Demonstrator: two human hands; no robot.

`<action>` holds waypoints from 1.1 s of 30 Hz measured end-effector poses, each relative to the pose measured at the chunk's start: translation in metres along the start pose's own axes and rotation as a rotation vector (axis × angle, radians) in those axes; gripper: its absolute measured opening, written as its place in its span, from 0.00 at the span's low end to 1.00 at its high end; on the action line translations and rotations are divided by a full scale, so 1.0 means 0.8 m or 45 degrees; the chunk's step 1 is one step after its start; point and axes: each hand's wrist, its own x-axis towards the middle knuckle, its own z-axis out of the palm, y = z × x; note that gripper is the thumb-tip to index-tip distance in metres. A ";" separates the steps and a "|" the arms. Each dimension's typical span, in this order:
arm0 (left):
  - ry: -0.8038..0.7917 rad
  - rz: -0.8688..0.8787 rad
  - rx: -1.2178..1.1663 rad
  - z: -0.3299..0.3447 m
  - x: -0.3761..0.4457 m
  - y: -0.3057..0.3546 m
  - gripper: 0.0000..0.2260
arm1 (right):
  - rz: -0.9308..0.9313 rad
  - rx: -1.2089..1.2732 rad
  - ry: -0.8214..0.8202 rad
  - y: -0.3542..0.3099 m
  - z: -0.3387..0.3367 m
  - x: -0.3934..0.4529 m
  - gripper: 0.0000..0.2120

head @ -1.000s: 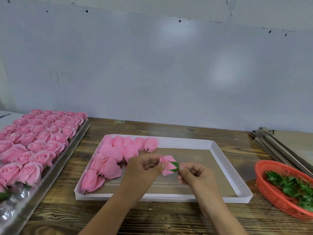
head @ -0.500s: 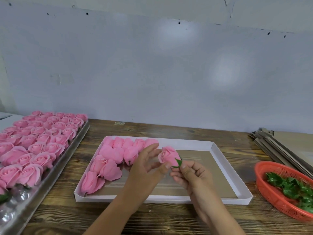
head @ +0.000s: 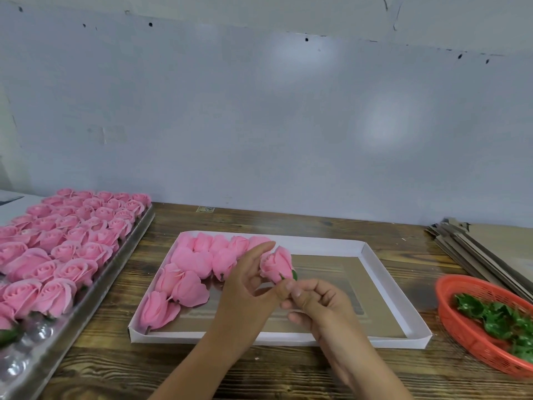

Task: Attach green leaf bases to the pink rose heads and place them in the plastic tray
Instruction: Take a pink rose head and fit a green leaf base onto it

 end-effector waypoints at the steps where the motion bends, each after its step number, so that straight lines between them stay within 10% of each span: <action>1: -0.004 0.016 0.032 0.000 -0.001 0.001 0.26 | -0.004 -0.004 0.005 -0.001 0.000 0.000 0.12; 12: -0.074 0.055 0.206 -0.004 -0.001 0.012 0.27 | 0.044 -0.007 -0.076 -0.003 -0.007 0.000 0.04; 19: -0.192 0.005 0.206 -0.007 -0.003 0.017 0.28 | 0.180 0.003 -0.342 -0.017 -0.009 -0.004 0.17; 33: -0.244 0.056 0.069 -0.006 -0.002 0.024 0.11 | 0.040 -0.359 -0.383 -0.010 0.002 -0.011 0.14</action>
